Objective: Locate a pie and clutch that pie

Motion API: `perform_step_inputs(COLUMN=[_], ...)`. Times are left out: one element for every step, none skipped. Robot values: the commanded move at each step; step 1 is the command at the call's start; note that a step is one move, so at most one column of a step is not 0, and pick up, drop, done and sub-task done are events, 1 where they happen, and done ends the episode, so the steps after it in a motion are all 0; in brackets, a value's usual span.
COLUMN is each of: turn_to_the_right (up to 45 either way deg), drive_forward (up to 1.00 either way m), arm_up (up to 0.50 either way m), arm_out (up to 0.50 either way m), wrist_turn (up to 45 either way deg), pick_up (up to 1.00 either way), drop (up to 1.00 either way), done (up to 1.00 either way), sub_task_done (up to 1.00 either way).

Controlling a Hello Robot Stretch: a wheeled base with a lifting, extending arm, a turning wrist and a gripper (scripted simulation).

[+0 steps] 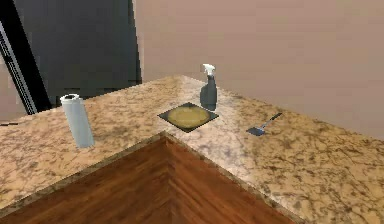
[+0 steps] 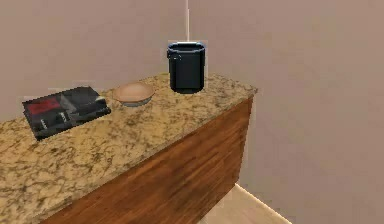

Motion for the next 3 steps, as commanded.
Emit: perform_step_inputs(turn_to_the_right=[-12.0,45.0,45.0], drive_forward=[0.00,0.00,0.00], arm_up=[0.00,0.00,0.00], arm_out=[0.00,0.00,0.00], wrist_turn=[0.0,0.0,0.0], pick_up=[0.00,0.00,0.00], drop=[0.00,0.00,0.00], done=[0.00,0.00,0.00], sub_task_done=[0.00,0.00,0.00])
